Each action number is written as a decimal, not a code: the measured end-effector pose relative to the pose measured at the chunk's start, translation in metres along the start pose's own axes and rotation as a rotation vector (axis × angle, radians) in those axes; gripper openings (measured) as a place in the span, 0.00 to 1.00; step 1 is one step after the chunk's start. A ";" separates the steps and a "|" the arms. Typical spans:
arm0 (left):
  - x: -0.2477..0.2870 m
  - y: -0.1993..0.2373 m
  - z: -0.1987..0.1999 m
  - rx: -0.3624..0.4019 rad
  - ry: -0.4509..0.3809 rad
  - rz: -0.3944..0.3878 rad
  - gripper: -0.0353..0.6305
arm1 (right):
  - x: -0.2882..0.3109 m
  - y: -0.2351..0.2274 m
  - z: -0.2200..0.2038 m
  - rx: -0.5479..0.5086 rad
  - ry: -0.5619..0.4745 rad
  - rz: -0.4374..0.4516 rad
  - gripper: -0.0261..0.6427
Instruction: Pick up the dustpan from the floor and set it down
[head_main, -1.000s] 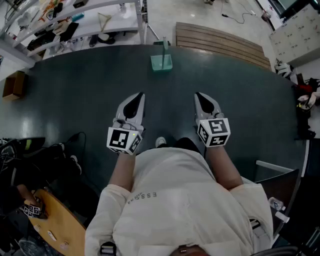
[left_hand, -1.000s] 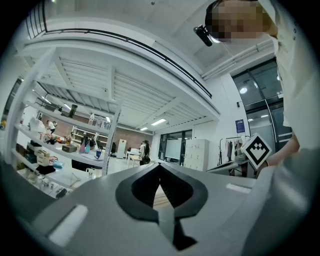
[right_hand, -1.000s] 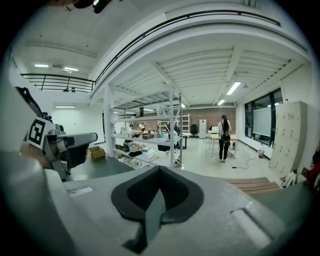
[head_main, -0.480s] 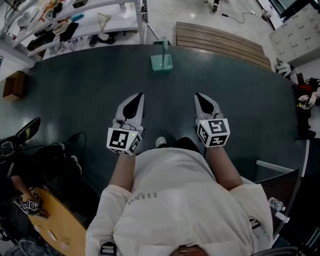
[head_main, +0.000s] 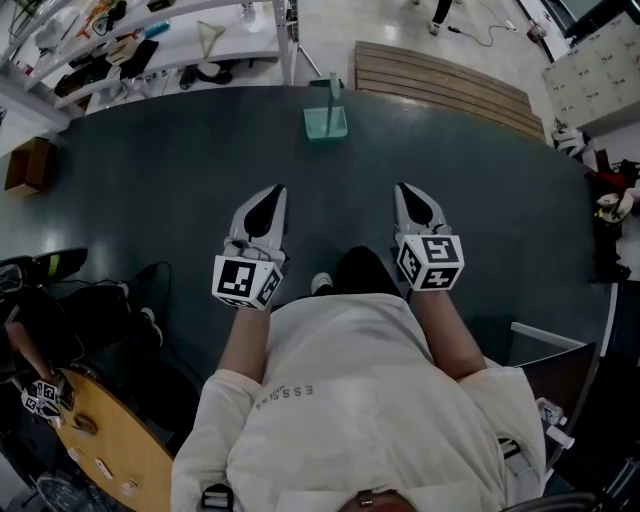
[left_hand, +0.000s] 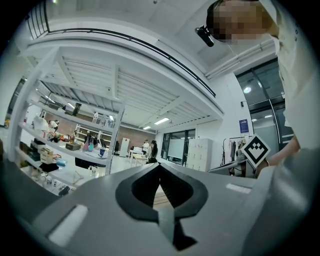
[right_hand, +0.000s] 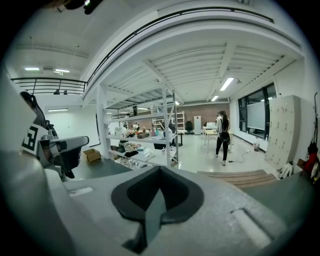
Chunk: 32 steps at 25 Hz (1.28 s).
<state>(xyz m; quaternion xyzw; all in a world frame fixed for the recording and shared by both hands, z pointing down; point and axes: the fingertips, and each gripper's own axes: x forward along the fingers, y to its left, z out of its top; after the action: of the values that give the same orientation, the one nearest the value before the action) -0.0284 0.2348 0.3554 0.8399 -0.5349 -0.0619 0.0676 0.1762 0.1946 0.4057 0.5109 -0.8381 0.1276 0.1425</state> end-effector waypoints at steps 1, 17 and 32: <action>0.002 0.002 0.000 -0.003 0.003 0.004 0.07 | 0.003 -0.001 0.000 0.003 0.006 -0.001 0.03; 0.130 0.112 -0.021 -0.022 0.063 0.070 0.07 | 0.178 -0.054 0.020 0.025 0.099 0.018 0.03; 0.319 0.219 -0.019 -0.014 0.109 0.047 0.07 | 0.396 -0.110 0.060 0.028 0.250 0.023 0.03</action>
<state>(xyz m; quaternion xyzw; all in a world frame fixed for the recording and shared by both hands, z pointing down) -0.0861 -0.1453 0.4038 0.8289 -0.5493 -0.0184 0.1040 0.0943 -0.2006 0.5034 0.4832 -0.8179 0.2034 0.2373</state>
